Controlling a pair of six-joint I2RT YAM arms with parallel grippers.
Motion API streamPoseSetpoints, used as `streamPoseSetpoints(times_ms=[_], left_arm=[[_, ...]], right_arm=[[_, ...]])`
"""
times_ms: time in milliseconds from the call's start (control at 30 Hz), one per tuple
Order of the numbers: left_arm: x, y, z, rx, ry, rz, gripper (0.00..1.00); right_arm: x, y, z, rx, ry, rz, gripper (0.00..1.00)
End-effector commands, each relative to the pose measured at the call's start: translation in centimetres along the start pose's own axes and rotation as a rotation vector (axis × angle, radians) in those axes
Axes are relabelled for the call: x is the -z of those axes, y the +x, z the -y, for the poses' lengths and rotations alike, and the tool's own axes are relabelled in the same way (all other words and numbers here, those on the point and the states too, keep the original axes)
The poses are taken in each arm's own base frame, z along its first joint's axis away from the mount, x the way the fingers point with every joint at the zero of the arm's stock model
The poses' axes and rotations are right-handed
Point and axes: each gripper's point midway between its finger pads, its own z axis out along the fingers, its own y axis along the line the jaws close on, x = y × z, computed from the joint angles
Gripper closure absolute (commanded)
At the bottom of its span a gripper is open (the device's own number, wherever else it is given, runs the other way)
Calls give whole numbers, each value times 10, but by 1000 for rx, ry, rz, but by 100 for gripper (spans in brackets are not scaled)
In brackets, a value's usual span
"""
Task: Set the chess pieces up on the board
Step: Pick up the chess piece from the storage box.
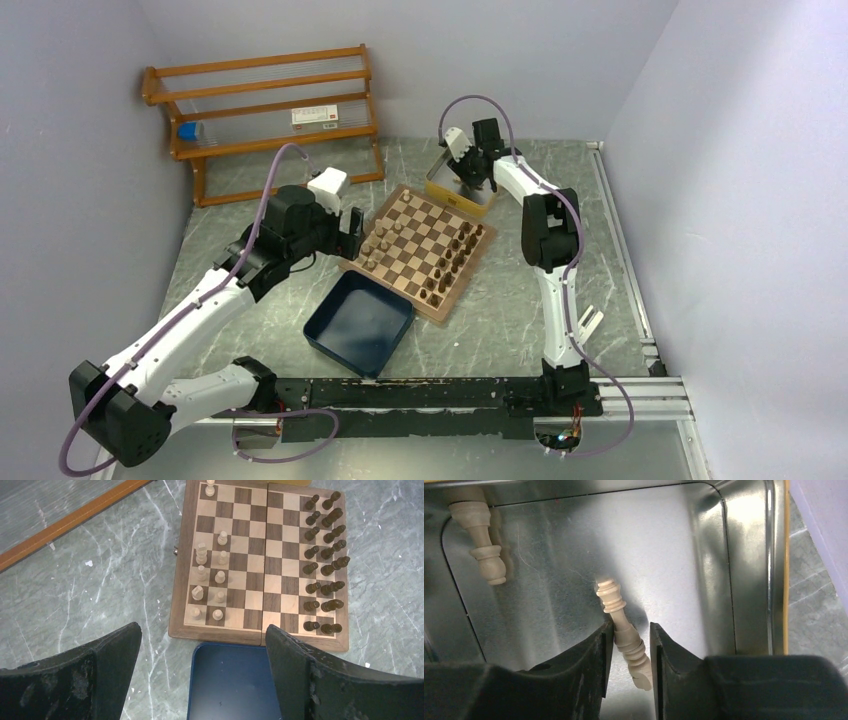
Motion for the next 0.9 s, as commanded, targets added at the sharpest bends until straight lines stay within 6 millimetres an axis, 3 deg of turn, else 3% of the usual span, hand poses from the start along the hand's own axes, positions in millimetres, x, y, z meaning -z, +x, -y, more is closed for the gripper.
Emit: streamPoseSetpoints(times_ms=[0,300,467,600,767,867], left_arm=[[8,-3,-8,5,-32,25,2],[4,-1,-7,0,-22,15,2],[5,-1,-7,2,-16,19,2],[4,0,-7,3,-16,17,7],[2,0,-7,19,-12,15,9],[1,1,-8,20,-15,13,9]], right_arm=[[-7,10,-3,-24,-30,-14,68],[-4,0,-8,-66,-36,42,83],[-5,10,-13,-73,-44,14,69],[-4,26,-17,-72,-45,-43,66],[1,26,-16,-62,-38,-53,56],[8,27,-11,-46,-21,-62,56]])
